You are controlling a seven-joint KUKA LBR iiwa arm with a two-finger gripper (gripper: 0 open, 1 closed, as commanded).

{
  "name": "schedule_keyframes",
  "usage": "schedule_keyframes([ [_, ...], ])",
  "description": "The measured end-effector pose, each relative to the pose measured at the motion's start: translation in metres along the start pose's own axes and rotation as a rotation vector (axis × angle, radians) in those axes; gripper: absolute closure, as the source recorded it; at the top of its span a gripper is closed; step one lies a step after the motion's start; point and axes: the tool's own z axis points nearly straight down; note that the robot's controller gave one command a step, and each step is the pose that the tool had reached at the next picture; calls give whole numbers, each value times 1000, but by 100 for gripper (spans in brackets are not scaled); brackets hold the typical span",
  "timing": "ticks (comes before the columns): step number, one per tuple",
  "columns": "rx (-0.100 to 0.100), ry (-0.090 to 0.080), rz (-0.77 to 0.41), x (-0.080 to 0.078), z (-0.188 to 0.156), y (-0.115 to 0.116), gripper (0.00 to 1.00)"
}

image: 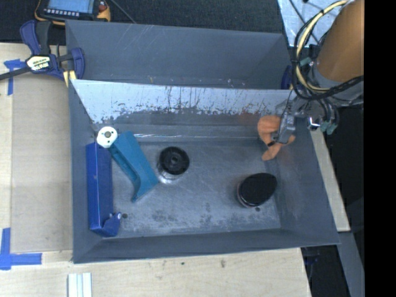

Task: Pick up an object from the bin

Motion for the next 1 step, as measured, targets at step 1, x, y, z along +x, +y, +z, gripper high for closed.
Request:
schedule_keyframes([
  [1,-1,2,2,2,-66,-3,100],
])
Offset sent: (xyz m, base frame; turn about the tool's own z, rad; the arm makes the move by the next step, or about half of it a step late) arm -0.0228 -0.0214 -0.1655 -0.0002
